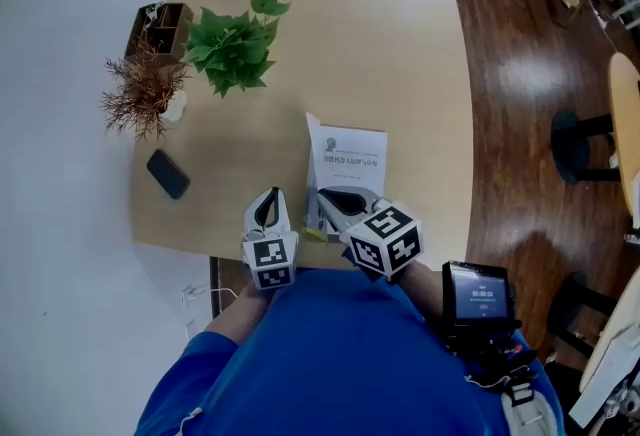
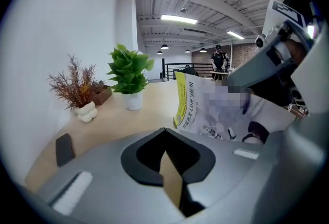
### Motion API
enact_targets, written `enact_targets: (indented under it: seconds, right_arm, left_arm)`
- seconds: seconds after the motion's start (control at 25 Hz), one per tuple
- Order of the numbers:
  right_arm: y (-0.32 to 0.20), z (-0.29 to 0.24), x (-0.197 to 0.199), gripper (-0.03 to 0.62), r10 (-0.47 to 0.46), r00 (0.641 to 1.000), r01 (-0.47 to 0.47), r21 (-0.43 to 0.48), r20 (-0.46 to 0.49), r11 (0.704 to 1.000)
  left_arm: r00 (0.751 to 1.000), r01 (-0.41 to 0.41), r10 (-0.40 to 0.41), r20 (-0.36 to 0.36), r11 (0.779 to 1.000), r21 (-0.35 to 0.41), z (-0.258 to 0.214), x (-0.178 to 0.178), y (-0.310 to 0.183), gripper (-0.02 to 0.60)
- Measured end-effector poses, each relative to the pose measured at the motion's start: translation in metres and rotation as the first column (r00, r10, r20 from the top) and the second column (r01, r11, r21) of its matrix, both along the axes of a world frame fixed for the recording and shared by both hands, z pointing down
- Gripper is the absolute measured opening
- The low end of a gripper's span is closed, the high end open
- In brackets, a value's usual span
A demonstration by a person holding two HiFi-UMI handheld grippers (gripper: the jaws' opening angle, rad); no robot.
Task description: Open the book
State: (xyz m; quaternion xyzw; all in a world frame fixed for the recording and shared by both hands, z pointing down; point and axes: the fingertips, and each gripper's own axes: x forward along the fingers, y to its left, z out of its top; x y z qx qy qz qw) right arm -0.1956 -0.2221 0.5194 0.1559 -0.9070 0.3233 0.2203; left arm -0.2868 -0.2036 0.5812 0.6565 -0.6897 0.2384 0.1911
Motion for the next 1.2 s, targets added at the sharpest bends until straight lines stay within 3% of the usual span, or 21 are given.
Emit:
enact_targets:
  seconds: [0.52, 1.2]
  right_arm:
    - [0.012, 0.012, -0.095, 0.005, -0.065, 0.998, 0.065, -0.023, 0.009, 0.998]
    - [0.032, 0.102, -0.180, 0.008, -0.157, 0.973, 0.151, -0.048, -0.170, 0.987]
  left_arm:
    - [0.998, 0.067, -0.067, 0.009, 0.998, 0.012, -0.004, -0.074, 0.029, 0.008]
    - [0.992, 0.130, -0.129, 0.008, 0.990, -0.051, 0.020, -0.144, 0.061, 0.008]
